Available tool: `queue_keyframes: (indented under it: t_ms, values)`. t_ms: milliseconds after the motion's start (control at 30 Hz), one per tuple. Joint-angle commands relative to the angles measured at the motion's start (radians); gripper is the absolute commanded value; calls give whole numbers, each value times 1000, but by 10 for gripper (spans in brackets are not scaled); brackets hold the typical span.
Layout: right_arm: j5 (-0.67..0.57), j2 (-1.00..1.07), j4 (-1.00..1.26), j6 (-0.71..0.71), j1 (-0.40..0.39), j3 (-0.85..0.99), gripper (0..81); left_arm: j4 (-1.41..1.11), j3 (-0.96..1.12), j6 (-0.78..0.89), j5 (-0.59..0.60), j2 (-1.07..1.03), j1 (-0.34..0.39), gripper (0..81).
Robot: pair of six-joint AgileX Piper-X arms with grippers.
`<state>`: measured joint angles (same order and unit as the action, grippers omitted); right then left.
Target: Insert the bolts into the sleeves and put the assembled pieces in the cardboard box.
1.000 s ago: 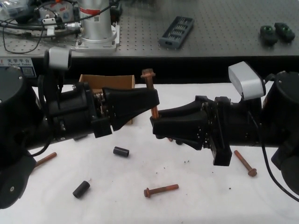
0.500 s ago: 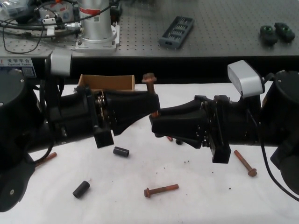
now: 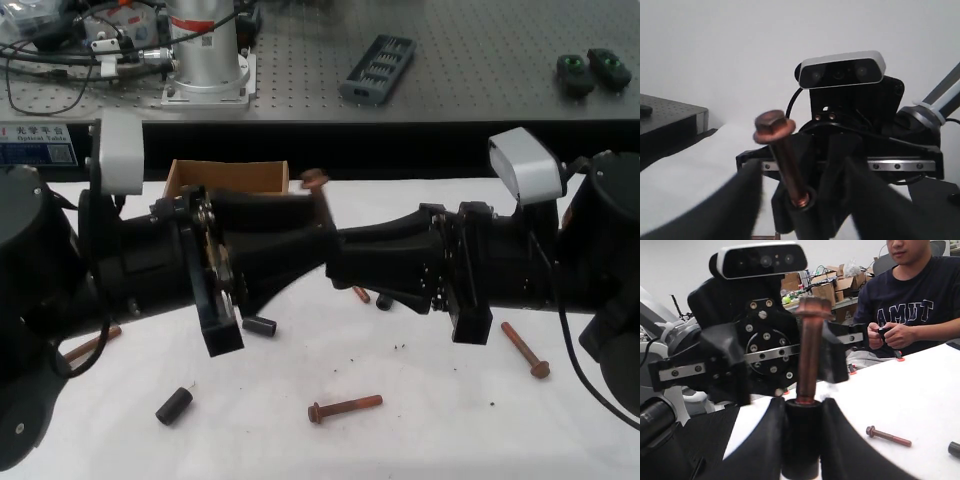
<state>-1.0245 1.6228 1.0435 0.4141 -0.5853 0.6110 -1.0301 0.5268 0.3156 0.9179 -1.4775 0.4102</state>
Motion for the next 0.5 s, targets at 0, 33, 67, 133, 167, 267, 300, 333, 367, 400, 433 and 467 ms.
queue_keyframes:
  t_ms: [0,33,67,133,167,267,300,333,367,400,433,467]
  values:
    - [6,1,20,5,4,11,43,-30,2,88,-49,0,4,601]
    - [6,1,18,5,4,11,43,-36,3,118,-43,0,1,579]
    - [6,1,18,5,4,11,43,-50,3,145,-38,0,1,554]
    - [6,1,18,5,4,11,43,-86,3,194,-38,0,1,531]
    - [10,1,18,5,4,11,43,-110,3,217,-38,0,1,530]
    - [57,3,-27,-13,7,17,43,-160,3,263,-54,0,-10,530]
    - [69,10,-58,-18,9,27,43,-161,3,287,-54,0,-18,527]
    - [73,20,-85,-18,15,46,43,-161,-1,305,-49,2,-31,522]
    - [73,36,-122,-18,19,73,43,-161,-10,317,-46,3,-46,512]
    - [73,53,-159,-18,24,107,43,-158,-22,319,-46,8,-63,501]
    - [73,75,-189,-18,27,139,43,-157,-46,319,-46,16,-85,484]
    - [73,94,-241,-18,28,184,43,-158,-67,319,-46,27,-104,467]
